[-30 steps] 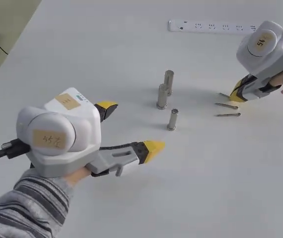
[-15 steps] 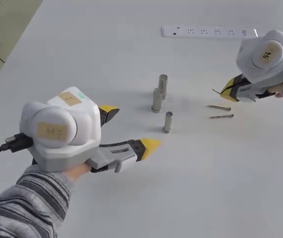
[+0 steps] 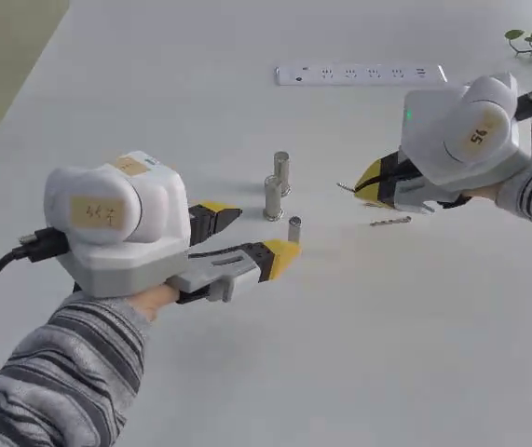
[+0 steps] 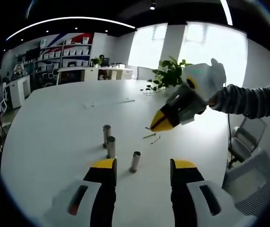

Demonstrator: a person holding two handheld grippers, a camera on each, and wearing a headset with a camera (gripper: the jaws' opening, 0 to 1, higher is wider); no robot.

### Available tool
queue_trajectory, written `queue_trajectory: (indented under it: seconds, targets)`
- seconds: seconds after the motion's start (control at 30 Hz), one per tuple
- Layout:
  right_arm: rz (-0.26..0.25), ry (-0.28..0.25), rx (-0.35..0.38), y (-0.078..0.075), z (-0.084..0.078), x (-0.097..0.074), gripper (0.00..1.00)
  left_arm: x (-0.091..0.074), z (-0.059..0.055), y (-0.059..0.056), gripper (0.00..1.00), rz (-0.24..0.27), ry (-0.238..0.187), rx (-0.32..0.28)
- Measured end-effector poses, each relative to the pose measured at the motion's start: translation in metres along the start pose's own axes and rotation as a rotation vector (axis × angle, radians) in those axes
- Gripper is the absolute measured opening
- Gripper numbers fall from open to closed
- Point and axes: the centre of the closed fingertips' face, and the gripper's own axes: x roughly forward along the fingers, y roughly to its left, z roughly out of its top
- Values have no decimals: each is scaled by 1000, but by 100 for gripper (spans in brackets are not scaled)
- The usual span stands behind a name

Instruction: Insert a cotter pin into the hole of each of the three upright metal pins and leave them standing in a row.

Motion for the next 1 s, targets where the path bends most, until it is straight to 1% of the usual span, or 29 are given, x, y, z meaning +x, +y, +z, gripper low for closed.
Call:
queue_trajectory:
  seconds: [0.1, 0.2, 0.27, 0.4, 0.43, 0.5, 0.6, 0.67, 0.87, 1.0]
  targets:
    - [3, -34, -32, 7, 12, -4, 0, 3, 0, -2, 37, -16, 9, -18]
    - [18, -47, -55, 18, 20, -7, 0, 6, 1, -4, 33, -34, 8, -52]
    - [22, -58, -70, 19, 21, -6, 0, 7, 2, -5, 32, -42, 5, -61]
    - [26, -85, -85, 29, 29, -10, 0, 10, 6, -8, 29, -67, -4, -106]
    - [29, -93, -89, 30, 31, -10, 0, 11, 7, -9, 27, -75, -7, -121]
    - [41, -120, -91, 32, 34, -9, 0, 12, 8, -11, 23, -82, -10, -130]
    - [45, -129, -101, 39, 37, -11, 0, 13, 10, -15, 20, -99, -18, -154]
    - [49, -142, -107, 40, 39, -10, 0, 14, 12, -16, 18, -107, -25, -171]
    - [47, -174, -115, 48, 46, -14, 0, 16, 13, -22, 13, -131, -28, -196]
    - [46, -185, -120, 51, 50, -16, 0, 16, 14, -25, 9, -144, -33, -210]
